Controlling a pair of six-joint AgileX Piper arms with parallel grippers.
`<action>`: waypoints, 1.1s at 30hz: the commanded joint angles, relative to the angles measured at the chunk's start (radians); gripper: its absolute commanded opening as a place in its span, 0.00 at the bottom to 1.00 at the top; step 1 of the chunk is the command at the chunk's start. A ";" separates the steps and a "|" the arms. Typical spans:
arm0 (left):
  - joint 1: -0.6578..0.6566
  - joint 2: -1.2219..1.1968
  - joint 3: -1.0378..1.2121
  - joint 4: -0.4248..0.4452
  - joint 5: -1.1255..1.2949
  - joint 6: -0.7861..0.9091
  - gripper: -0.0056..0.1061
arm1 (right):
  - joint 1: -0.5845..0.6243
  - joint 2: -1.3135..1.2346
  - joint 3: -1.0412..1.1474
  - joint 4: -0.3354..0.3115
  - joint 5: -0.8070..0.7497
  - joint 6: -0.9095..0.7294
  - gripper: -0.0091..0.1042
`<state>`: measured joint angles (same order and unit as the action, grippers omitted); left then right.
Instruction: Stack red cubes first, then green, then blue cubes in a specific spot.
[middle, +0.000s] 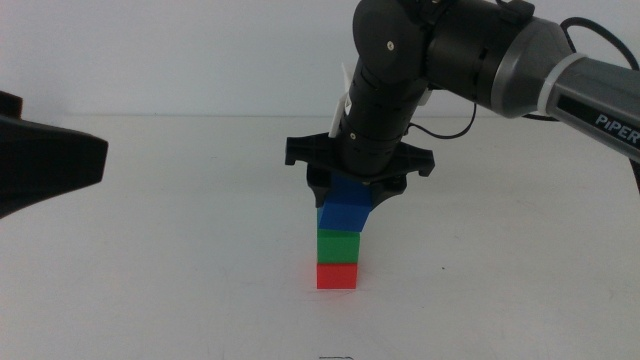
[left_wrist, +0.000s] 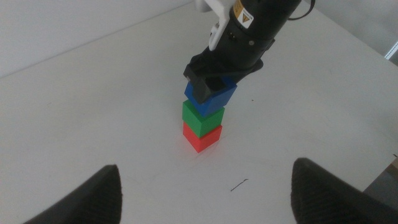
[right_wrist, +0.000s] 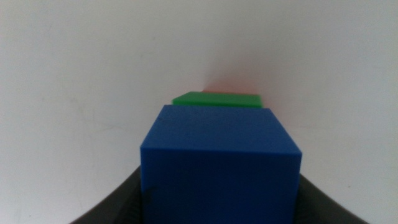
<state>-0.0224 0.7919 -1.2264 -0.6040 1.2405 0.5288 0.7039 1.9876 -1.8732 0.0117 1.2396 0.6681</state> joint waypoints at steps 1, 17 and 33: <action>0.001 0.001 -0.022 -0.049 -0.054 -0.003 0.88 | 0.010 -0.050 -0.035 -0.012 0.057 -0.002 0.07; 0.001 0.001 -0.022 -0.049 -0.054 -0.003 0.88 | 0.013 -0.043 -0.035 -0.028 0.041 -0.039 0.07; 0.001 0.001 -0.022 -0.049 -0.054 -0.003 0.88 | 0.022 -0.032 -0.035 -0.050 0.005 -0.035 0.07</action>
<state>-0.0224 0.7919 -1.2264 -0.6040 1.2405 0.5288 0.7230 2.0078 -1.8732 -0.0224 1.2396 0.6384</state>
